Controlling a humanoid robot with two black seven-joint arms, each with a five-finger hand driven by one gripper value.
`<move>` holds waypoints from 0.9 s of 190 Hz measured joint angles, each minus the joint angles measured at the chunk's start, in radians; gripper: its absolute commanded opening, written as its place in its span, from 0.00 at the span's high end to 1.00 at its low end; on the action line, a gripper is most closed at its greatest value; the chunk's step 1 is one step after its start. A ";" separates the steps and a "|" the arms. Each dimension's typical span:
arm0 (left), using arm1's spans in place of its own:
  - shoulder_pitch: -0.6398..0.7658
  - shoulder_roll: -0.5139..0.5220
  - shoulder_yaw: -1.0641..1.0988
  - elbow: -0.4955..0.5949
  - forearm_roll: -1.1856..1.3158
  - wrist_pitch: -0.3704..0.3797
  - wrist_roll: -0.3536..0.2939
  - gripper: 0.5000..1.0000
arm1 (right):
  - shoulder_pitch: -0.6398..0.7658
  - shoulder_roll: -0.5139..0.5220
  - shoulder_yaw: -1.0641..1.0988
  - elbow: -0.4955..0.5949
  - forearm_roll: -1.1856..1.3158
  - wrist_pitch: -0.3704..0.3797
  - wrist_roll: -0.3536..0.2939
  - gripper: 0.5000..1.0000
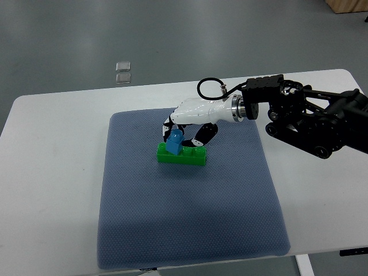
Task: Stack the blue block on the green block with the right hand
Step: 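Lower the blue block onto the green block's studs and press down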
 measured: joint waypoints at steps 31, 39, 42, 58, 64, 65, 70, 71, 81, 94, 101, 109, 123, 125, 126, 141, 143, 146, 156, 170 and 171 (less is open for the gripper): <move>0.000 0.000 0.000 0.000 0.000 0.000 0.000 0.00 | -0.003 0.006 -0.018 -0.024 -0.005 -0.015 0.002 1.00; 0.000 0.000 0.000 0.000 0.000 0.000 0.000 0.00 | -0.003 0.006 -0.019 -0.030 -0.010 -0.017 0.002 1.00; 0.000 0.000 0.000 0.000 0.000 0.000 0.000 0.00 | -0.003 0.006 -0.019 -0.031 -0.012 -0.017 0.002 1.00; 0.000 0.000 0.000 0.000 0.000 0.000 0.000 0.00 | -0.004 0.004 -0.022 -0.039 -0.019 -0.018 0.002 1.00; 0.000 0.000 0.000 0.000 0.000 0.000 0.000 0.00 | -0.004 0.004 -0.024 -0.040 -0.020 -0.018 0.003 1.00; 0.000 0.000 0.000 0.000 0.000 0.000 0.000 0.00 | -0.004 0.004 -0.024 -0.040 -0.021 -0.018 0.003 1.00; 0.000 0.000 0.000 0.000 0.000 0.000 0.000 0.00 | -0.004 0.003 -0.027 -0.040 -0.021 -0.018 0.003 1.00; 0.000 0.000 0.000 0.000 0.000 0.000 0.000 0.00 | -0.004 0.003 -0.027 -0.040 -0.021 -0.018 0.003 1.00; 0.000 0.000 0.000 0.000 0.000 0.000 0.000 0.00 | -0.003 0.001 -0.031 -0.041 -0.022 -0.018 0.003 1.00; 0.000 0.000 0.000 0.000 0.000 0.000 0.000 0.00 | -0.002 -0.003 -0.033 -0.041 -0.024 -0.018 0.004 1.00; 0.000 0.000 0.000 0.000 0.000 0.000 0.000 0.00 | -0.002 -0.005 -0.033 -0.041 -0.026 -0.018 0.004 1.00; 0.000 0.000 0.000 0.000 0.000 0.000 0.000 0.00 | -0.002 -0.006 -0.033 -0.041 -0.029 -0.018 0.004 1.00; 0.000 0.000 0.000 0.000 0.000 0.000 0.000 0.00 | -0.002 -0.007 -0.034 -0.041 -0.034 -0.018 0.004 1.00; 0.000 0.000 0.000 0.000 0.000 0.000 0.000 0.00 | -0.002 -0.007 -0.034 -0.042 -0.034 -0.018 0.004 1.00; 0.000 0.000 0.000 0.000 0.000 0.000 0.000 0.00 | -0.002 -0.007 -0.034 -0.042 -0.034 -0.018 0.004 1.00; 0.000 0.000 0.000 0.000 0.000 0.000 0.000 0.00 | -0.002 -0.007 -0.034 -0.046 -0.039 -0.020 0.004 1.00; 0.000 0.000 0.000 0.000 0.000 0.000 0.000 0.00 | -0.002 -0.007 -0.034 -0.047 -0.040 -0.020 0.004 1.00; 0.000 0.000 0.000 0.000 0.000 0.000 0.000 0.00 | -0.002 -0.007 -0.034 -0.048 -0.041 -0.022 0.004 1.00; 0.000 0.000 0.000 0.000 0.000 0.000 0.000 0.00 | -0.002 -0.006 -0.034 -0.054 -0.048 -0.026 0.004 1.00; 0.000 0.000 0.000 0.000 0.000 0.000 0.000 0.00 | -0.002 -0.001 -0.034 -0.062 -0.054 -0.030 0.004 1.00; 0.000 0.000 0.000 0.000 0.000 0.000 0.000 0.00 | -0.002 -0.001 -0.034 -0.062 -0.054 -0.030 0.004 1.00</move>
